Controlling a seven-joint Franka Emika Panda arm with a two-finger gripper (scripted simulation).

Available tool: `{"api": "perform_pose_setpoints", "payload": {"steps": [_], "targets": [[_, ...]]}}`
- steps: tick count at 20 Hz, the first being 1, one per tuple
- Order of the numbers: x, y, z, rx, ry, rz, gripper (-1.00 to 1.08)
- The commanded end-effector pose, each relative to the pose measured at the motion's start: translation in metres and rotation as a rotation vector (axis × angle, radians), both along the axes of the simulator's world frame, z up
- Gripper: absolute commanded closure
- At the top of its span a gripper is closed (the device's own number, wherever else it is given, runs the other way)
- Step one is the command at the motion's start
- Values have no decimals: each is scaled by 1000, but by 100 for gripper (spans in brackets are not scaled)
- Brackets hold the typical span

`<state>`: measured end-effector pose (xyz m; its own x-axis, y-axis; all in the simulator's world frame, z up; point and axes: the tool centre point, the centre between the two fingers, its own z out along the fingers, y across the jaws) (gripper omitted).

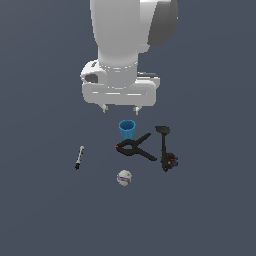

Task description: Pick up a designated object from a clutter of objects.

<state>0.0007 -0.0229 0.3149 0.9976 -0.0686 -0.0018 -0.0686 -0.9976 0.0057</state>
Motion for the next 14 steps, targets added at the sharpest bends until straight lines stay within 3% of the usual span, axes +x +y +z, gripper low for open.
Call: {"api": "perform_pose_setpoints", "payload": {"steps": [1,14], "targets": [[0,0,0,0,0,0,-92],[-7,-13,9,-1,10,-36,-92]]}}
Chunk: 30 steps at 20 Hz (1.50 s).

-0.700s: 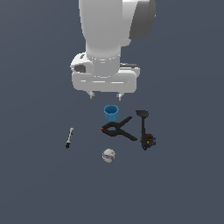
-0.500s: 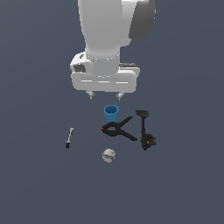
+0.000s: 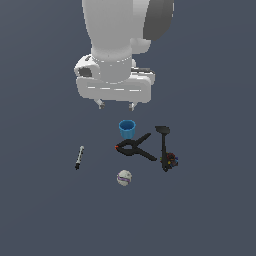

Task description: Pick up a designated object from a clutter of objects.

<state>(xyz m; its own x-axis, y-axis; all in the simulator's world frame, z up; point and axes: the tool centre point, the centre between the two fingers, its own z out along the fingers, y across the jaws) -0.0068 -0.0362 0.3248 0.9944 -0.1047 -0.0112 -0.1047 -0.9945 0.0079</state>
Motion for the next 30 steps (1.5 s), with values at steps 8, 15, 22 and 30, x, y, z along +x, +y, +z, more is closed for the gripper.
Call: {"api": "perform_pose_setpoints", "payload": {"steps": [8,15,22,30], "targets": [[13,-20,-26,10,-1,13,-92],[31,-60,-78,22,-5,33,-92],[40,-121,-155,26,-11,60,-92],[33,-177,-228,16,-13,83,-92]]}}
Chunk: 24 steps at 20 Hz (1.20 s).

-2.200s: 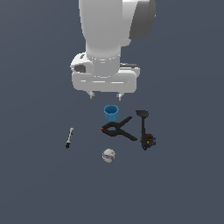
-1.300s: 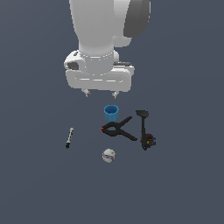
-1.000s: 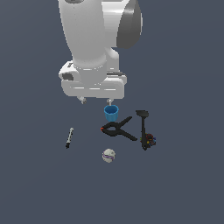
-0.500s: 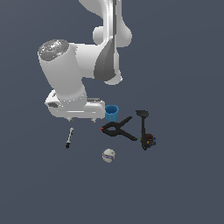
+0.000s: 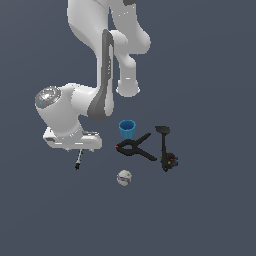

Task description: Pick up a designated object from a clutter of objects.

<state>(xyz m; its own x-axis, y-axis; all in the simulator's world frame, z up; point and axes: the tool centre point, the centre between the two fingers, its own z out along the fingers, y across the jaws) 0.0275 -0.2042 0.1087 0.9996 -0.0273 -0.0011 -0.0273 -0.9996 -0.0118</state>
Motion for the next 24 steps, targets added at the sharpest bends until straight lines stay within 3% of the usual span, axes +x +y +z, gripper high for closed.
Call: {"api": "perform_pose_setpoints", "payload": {"steps": [1,9,16,24], "targets": [[-3,-14,-18,-4,-2,8,-92],[-11,-36,-48,-12,-1,18,-92],[-12,-36,-53,-11,1,16,-92],[-13,-36,-89,-11,0,17,-92]]}}
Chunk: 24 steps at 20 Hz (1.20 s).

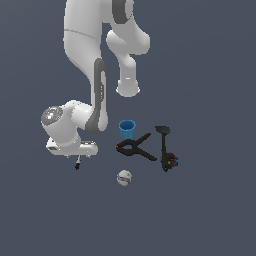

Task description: Pick up a designated object from a clutter of objects.

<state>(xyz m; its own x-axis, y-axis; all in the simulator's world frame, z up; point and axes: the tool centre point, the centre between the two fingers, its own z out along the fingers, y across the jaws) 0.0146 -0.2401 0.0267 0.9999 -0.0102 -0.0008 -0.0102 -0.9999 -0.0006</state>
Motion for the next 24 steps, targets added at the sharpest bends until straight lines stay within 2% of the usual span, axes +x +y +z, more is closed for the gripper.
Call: {"api": "perform_pose_setpoints", "payload": {"steps": [1,6,7,18,24], "targets": [[0,0,-10,0,-1,0,-92],[1,-1,-17,0,-1,1,-92],[1,-1,-17,0,-1,1,108],[1,0,-17,0,-1,1,108],[2,10,-6,0,-1,0,108]]}}
